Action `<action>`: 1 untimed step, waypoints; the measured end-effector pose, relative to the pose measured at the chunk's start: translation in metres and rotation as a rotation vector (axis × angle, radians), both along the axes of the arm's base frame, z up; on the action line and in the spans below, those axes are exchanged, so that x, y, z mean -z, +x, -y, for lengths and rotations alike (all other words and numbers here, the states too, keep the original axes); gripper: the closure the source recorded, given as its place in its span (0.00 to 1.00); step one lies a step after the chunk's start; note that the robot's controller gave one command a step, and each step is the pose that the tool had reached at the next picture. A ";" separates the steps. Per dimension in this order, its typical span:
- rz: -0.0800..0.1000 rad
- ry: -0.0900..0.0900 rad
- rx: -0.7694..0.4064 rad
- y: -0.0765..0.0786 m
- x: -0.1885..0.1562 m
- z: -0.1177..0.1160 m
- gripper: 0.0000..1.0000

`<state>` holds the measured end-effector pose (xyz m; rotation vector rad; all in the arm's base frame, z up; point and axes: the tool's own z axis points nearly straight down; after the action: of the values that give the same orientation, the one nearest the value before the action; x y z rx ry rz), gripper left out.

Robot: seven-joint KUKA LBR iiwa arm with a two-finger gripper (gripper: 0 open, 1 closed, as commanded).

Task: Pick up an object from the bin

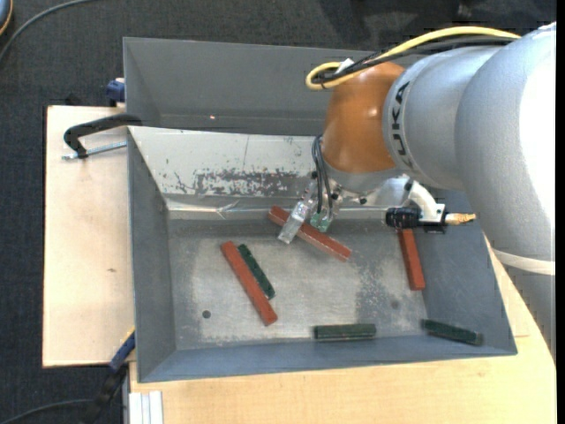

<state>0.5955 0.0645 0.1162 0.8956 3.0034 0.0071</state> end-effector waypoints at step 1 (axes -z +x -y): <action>-0.002 0.000 -0.002 0.002 -0.014 -0.001 1.00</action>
Offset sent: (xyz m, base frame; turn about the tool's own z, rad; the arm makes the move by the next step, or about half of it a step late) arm 0.0001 0.0001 0.0124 0.0000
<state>0.5970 0.0654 0.1306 0.8930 3.0066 0.0059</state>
